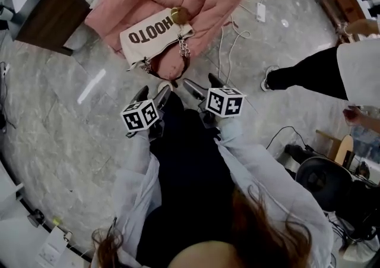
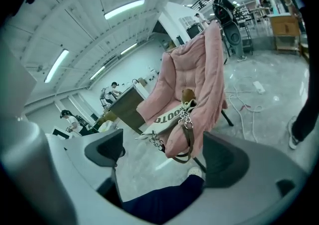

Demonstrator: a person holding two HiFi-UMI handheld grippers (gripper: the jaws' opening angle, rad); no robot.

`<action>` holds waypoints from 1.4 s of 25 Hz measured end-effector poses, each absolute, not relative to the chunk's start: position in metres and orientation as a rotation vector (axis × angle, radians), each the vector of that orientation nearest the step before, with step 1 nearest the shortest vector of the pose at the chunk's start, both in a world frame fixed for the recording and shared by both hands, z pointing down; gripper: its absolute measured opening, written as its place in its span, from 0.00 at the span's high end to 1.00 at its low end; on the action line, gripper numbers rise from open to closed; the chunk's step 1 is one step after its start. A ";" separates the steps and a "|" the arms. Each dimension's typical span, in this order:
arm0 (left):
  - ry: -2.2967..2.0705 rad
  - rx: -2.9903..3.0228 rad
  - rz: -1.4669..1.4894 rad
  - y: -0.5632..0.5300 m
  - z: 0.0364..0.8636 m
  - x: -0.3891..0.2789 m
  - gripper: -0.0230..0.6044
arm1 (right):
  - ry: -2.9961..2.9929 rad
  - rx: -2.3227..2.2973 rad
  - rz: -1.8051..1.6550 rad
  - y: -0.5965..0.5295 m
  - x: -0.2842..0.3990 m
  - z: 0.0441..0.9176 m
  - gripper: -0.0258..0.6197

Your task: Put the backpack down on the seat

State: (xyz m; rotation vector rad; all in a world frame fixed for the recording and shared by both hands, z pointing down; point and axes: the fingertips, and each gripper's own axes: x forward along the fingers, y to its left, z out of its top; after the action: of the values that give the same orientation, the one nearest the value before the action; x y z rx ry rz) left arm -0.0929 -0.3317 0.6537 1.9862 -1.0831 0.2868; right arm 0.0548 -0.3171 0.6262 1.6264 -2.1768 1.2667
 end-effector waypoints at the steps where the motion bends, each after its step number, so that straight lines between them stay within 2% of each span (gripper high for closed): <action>1: -1.086 2.003 0.274 -0.333 0.646 -0.093 0.33 | -2.198 1.628 1.255 -0.317 0.054 0.619 0.19; 14: -1.042 2.179 0.146 -0.341 0.548 -0.080 0.33 | -2.438 1.696 1.156 -0.314 0.071 0.527 0.19; 24: -1.012 2.467 -0.065 -0.362 0.417 -0.068 0.33 | -2.615 1.742 0.875 -0.326 0.090 0.434 0.22; 25: -1.019 2.499 -0.081 -0.362 0.405 -0.067 0.34 | -2.615 1.745 0.824 -0.325 0.092 0.427 0.26; 26: -1.046 2.527 -0.089 -0.362 0.395 -0.067 0.38 | -2.607 1.763 0.760 -0.324 0.095 0.419 0.34; 27: -1.096 2.550 -0.091 -0.362 0.387 -0.069 0.59 | -2.592 1.793 0.694 -0.323 0.099 0.412 0.47; 28: -1.154 2.571 -0.089 -0.363 0.380 -0.072 0.83 | -2.573 1.828 0.635 -0.322 0.104 0.406 0.65; 30: -1.225 2.606 -0.082 -0.363 0.372 -0.075 0.90 | -2.540 1.887 0.555 -0.321 0.110 0.396 0.90; 31: -1.236 2.614 -0.084 -0.362 0.370 -0.075 0.92 | -2.535 1.903 0.532 -0.320 0.112 0.393 0.95; 35: -1.244 2.602 -0.061 -0.358 0.376 -0.079 0.93 | -2.537 1.905 0.502 -0.318 0.113 0.392 0.95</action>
State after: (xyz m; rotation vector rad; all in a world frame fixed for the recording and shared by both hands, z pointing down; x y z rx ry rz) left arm -0.0791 -0.3580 0.3762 2.6020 -1.2444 -0.0611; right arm 0.1131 -0.3180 0.3921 1.9049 -2.5370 0.5024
